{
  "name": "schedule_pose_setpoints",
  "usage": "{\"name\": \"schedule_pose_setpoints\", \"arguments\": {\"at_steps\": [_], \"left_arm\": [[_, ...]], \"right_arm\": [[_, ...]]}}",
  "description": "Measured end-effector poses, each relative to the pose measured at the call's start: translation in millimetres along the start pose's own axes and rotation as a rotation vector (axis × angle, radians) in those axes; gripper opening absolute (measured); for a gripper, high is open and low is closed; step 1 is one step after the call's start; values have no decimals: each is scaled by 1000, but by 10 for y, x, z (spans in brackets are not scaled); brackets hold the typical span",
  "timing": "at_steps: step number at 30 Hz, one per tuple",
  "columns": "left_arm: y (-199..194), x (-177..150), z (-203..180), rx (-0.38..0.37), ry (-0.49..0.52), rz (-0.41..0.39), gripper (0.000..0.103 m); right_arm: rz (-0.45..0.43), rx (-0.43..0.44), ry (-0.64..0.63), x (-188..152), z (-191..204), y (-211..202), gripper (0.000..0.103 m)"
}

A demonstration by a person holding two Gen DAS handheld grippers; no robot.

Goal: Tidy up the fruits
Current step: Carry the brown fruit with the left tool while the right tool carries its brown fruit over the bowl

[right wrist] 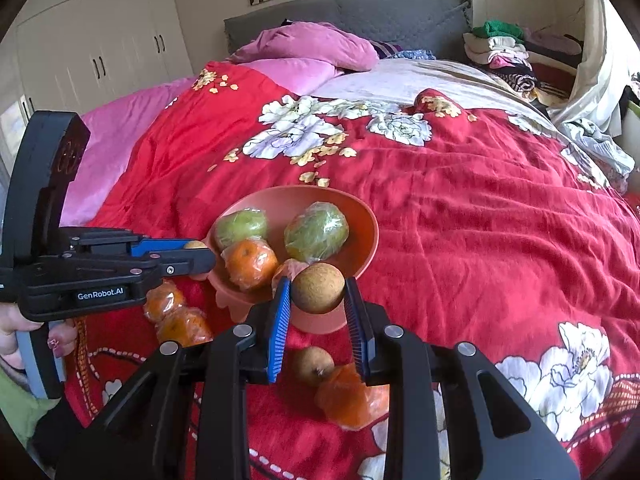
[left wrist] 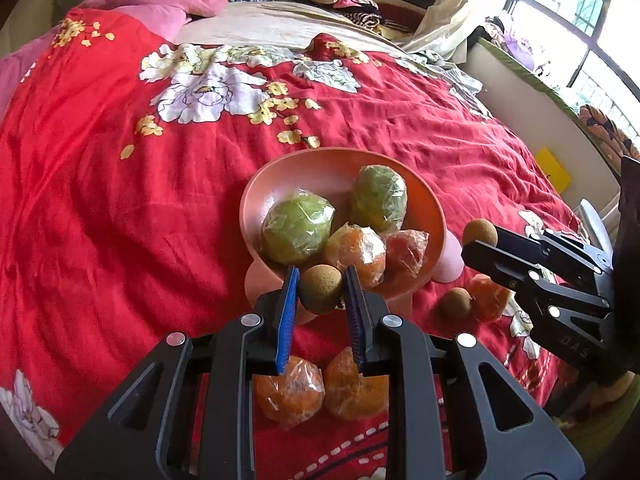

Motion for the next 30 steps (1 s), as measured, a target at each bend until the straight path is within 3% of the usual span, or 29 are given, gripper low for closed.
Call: {"name": "schedule_pose_setpoints", "arguments": {"at_steps": [30], "left_arm": [[226,190,97,39,0,2,16]], "right_arm": [[57,-32,-16,303,-87,411,26]]}}
Point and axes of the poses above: each gripper's, at about its wrist camera, not at the fingertips, and y roughly the way its jaws point, z to its left, x to its top, the point moved 1 cm from there along y, roughly the way its jaws point, and after that the axes turned 9 degrees about z, right-handed, at the moved point
